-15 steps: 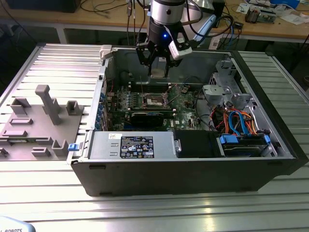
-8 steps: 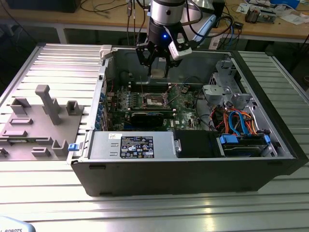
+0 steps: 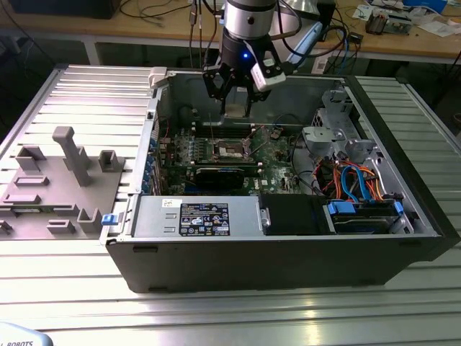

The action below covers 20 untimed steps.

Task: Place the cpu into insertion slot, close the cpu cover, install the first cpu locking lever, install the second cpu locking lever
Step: 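Place the cpu into insertion slot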

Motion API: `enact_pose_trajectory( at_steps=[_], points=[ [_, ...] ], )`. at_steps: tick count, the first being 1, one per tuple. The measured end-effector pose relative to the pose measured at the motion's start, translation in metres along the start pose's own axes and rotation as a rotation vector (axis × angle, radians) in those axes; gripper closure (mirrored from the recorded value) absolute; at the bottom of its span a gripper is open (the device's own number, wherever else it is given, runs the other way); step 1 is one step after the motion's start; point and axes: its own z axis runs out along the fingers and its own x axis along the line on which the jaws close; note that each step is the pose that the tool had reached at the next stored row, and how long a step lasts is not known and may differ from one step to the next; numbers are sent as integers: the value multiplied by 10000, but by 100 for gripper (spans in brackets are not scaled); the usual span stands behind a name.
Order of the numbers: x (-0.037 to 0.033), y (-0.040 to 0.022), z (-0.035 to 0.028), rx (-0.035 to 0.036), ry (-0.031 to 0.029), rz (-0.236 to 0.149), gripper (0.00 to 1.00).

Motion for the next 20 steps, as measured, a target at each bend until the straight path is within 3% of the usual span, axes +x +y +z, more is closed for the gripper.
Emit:
enact_pose_trajectory(
  at_steps=[20],
  points=[
    [0,-1,17,-15,-68,772,45]
  ],
)
